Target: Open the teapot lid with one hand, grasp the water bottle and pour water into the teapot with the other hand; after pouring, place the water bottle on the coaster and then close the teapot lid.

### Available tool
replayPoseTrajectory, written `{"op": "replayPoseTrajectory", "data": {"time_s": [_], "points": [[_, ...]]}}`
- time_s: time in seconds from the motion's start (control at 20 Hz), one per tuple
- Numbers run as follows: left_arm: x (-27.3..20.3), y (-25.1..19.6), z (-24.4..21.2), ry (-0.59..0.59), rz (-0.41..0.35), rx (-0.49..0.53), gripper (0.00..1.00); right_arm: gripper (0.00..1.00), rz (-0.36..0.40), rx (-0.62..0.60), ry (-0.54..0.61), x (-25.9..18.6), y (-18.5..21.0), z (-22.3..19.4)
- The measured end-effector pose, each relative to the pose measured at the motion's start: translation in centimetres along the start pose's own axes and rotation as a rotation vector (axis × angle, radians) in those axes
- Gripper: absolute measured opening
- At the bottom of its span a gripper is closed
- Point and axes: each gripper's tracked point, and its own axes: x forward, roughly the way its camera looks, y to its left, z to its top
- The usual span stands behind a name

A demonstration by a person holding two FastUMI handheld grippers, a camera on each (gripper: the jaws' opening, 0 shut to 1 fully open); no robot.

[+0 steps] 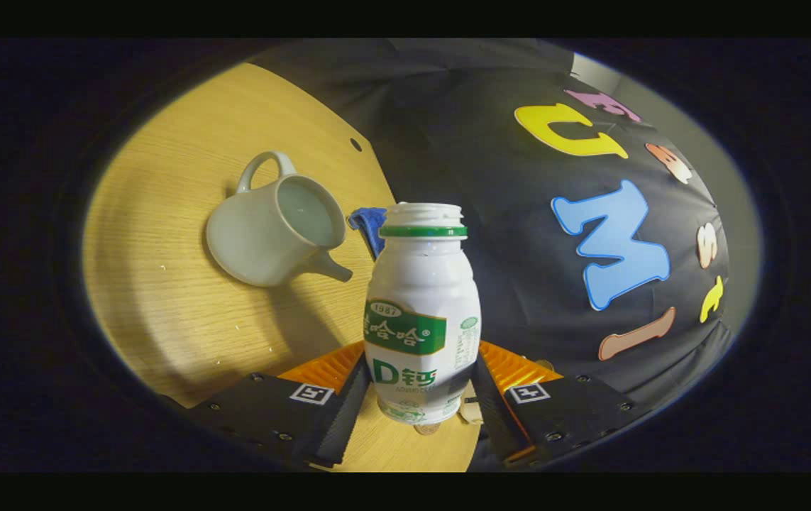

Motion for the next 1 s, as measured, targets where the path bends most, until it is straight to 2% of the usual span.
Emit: {"op": "replayPoseTrajectory", "data": {"time_s": [0.05,0.1,1.0], "points": [[0.0,0.0,0.0,0.000,0.000,0.003,0.18,0.60,-0.008,-0.021,-0.001,0.1,-0.1,0.0],[0.0,-0.1,0.1,-0.001,-0.001,0.005,0.18,0.75,-0.016,-0.048,-0.001,0.0,-0.2,0.1],[-0.2,-0.3,-0.1,0.003,0.004,0.023,0.18,0.75,-0.084,-0.332,-0.004,0.7,-1.7,0.4]]}}
